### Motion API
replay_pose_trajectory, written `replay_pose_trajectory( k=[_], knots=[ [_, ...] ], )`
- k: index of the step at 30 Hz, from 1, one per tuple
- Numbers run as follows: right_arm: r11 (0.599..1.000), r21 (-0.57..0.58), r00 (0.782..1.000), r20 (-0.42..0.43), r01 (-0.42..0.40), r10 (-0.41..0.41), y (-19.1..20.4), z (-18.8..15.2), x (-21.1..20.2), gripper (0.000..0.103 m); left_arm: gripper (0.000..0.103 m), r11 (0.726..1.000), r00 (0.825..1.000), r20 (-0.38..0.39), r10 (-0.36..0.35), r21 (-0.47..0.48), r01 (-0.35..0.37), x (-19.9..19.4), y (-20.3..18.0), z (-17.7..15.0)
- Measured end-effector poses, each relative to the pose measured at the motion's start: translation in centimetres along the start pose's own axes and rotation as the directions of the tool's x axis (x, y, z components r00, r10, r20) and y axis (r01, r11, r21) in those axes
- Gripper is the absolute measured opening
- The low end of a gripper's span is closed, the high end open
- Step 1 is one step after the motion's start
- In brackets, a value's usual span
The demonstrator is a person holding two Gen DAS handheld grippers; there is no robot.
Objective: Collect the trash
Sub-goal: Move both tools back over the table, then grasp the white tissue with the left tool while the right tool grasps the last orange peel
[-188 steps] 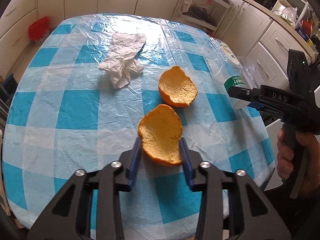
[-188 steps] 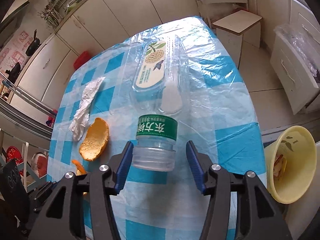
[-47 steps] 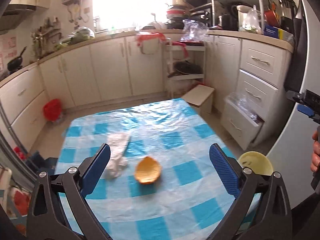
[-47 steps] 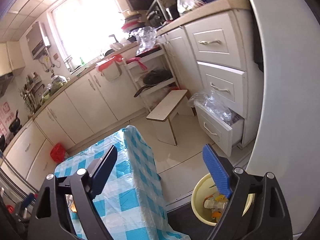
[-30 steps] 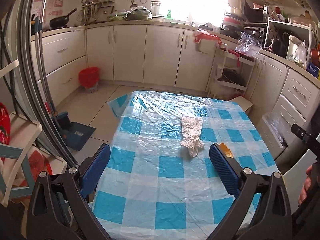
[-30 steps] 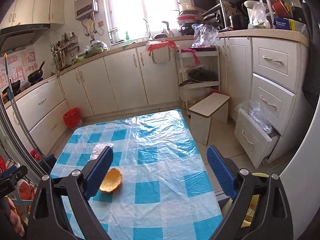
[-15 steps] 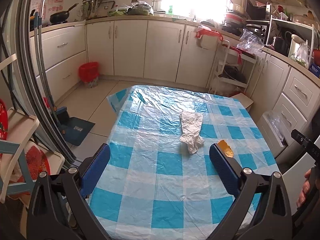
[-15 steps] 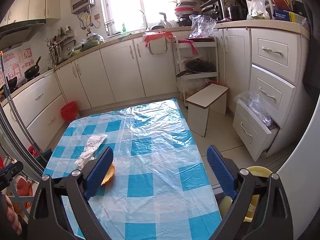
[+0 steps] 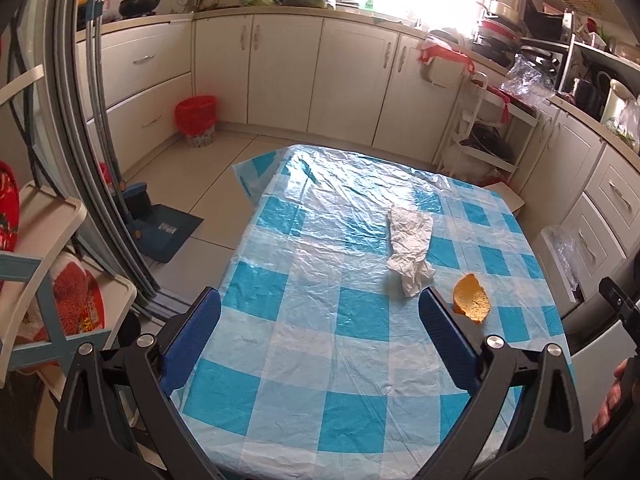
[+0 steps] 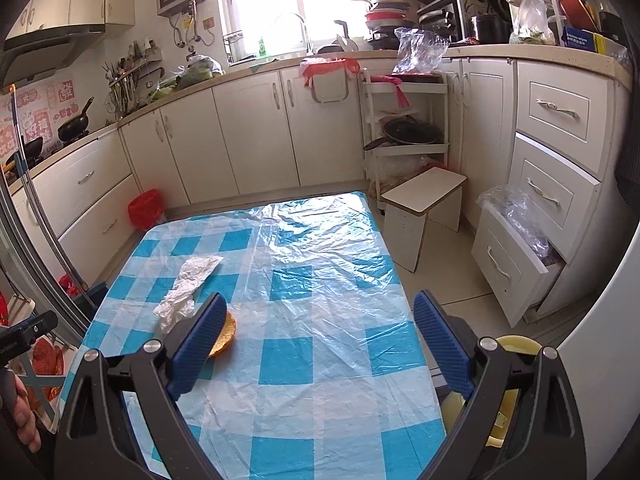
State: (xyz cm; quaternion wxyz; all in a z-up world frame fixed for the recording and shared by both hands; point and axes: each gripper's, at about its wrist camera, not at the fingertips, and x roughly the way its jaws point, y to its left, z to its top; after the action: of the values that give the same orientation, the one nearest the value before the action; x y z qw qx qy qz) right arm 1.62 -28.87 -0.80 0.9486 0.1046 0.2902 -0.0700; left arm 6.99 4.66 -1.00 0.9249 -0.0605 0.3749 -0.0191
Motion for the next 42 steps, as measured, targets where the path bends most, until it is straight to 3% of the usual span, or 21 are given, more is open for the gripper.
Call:
replay_pose_trajectory(
  k=[7, 12, 18, 30, 33, 34, 36, 37, 39, 41, 42],
  knots=[
    [0.994, -0.087, 0.996, -0.066, -0.065, 0.06, 2.9, -0.8, 1.8, 0.091, 0.095, 0.997, 1.0, -0.018, 0.022, -0.068, -0.023, 0.9, 1.5, 0.5],
    [0.984, -0.127, 0.979, -0.177, -0.123, 0.099, 5.7, -1.8, 5.3, 0.084, 0.095, 0.999, 1.0, -0.018, -0.002, 0.049, 0.003, 2.7, -1.8, 2.0],
    [0.972, -0.19, 0.949, -0.306, -0.139, 0.076, 8.8, -3.7, 9.8, 0.072, 0.095, 0.976, 0.998, -0.062, -0.023, 0.213, 0.035, 6.7, -6.8, 3.2],
    [0.982, -0.091, 0.922, -0.369, -0.164, 0.12, 8.2, -3.0, 13.4, 0.061, 0.095, 0.947, 0.98, -0.19, -0.052, 0.303, 0.109, 15.7, -11.3, 4.0],
    [0.981, -0.104, 0.914, -0.39, -0.166, 0.114, 8.6, -3.2, 14.6, 0.053, 0.095, 0.943, 0.976, -0.213, -0.04, 0.315, 0.107, 17.7, -11.9, 4.0],
    [0.98, -0.106, 0.909, -0.402, -0.169, 0.113, 8.7, -3.3, 14.9, 0.044, 0.095, 0.941, 0.975, -0.22, -0.038, 0.319, 0.109, 18.3, -12.1, 4.0],
    [0.977, -0.123, 0.909, -0.401, -0.174, 0.111, 9.0, -3.4, 15.0, 0.038, 0.095, 0.936, 0.972, -0.232, -0.037, 0.333, 0.115, 19.4, -12.7, 3.9],
    [0.972, -0.132, 0.902, -0.414, -0.192, 0.122, 9.3, -3.5, 15.0, 0.026, 0.095, 0.932, 0.971, -0.237, -0.034, 0.344, 0.117, 19.8, -13.1, 3.8],
    [0.967, -0.141, 0.897, -0.42, -0.214, 0.137, 9.6, -3.5, 14.7, 0.017, 0.094, 0.923, 0.969, -0.246, -0.03, 0.364, 0.121, 20.6, -13.5, 3.5],
    [0.962, -0.138, 0.893, -0.421, -0.236, 0.159, 9.5, -3.3, 14.2, 0.009, 0.08, 0.926, 0.965, -0.252, -0.072, 0.344, 0.159, 21.0, -13.7, 3.3],
    [0.96, -0.135, 0.892, -0.42, -0.243, 0.167, 9.4, -3.2, 14.0, 0.007, 0.064, 0.927, 0.969, -0.238, -0.072, 0.343, 0.153, 20.8, -13.8, 3.4]
  ],
)
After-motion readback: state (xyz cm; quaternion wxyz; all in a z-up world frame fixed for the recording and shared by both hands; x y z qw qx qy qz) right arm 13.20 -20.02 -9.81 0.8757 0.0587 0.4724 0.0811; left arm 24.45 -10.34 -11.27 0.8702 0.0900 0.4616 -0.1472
